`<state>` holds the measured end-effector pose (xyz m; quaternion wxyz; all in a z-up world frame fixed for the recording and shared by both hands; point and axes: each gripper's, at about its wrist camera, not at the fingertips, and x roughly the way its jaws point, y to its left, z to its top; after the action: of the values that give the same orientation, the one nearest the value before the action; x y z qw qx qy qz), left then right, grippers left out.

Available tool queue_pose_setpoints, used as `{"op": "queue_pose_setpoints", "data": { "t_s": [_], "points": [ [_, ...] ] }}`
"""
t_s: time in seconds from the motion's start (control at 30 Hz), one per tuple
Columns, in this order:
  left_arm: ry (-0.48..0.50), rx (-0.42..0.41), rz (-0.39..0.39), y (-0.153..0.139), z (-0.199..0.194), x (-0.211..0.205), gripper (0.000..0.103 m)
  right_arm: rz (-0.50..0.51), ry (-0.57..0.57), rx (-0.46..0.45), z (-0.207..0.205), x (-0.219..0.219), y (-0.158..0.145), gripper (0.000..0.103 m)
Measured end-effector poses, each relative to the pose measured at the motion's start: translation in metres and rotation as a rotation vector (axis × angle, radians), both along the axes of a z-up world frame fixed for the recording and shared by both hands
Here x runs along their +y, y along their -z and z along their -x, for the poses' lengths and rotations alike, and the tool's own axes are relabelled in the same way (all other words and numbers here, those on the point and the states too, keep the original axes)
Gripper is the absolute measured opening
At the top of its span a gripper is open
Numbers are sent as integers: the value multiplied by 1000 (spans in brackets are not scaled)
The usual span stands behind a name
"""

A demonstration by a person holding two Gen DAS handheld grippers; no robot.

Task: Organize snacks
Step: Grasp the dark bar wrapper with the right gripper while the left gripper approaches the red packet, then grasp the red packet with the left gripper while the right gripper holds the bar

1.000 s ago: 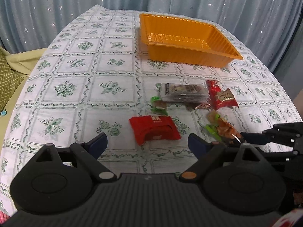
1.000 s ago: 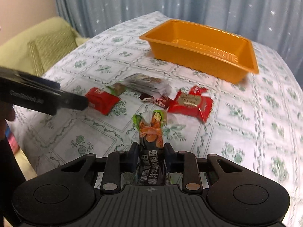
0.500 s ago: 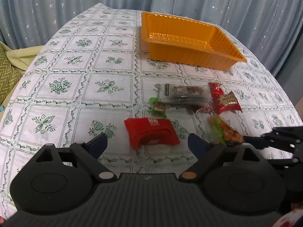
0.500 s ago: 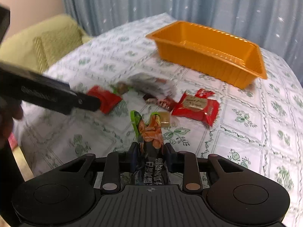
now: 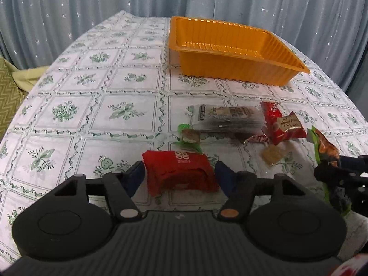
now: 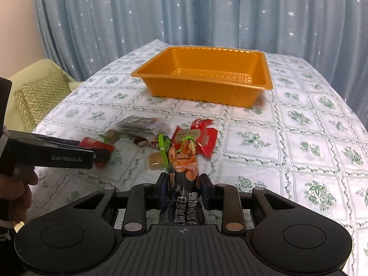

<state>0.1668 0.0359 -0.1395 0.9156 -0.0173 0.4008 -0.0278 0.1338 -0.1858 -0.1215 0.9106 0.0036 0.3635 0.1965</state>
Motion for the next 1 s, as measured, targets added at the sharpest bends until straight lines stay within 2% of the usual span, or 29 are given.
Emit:
{"op": "queue_pose_setpoints", "data": {
  "t_s": [0.1,0.23,0.3,0.63,1.0],
  "points": [
    [6,-11,-26,2,-1,-4,60,-7,11,10,-1,-3,4,30],
    [14,-22,-46,2,0,-8,43,-13,21,23,-1,-6,8,30],
    [14,-18,-33,1,0,-7,39,-14,27,24,0,-7,8,30],
    [-13,-53,-5,-22,15,-2,37,-36,44,3,4,-10,-3,30],
    [3,-107,22,-56,32,-9,37,-58,96,-9,15,-12,-22,30]
  ]
}}
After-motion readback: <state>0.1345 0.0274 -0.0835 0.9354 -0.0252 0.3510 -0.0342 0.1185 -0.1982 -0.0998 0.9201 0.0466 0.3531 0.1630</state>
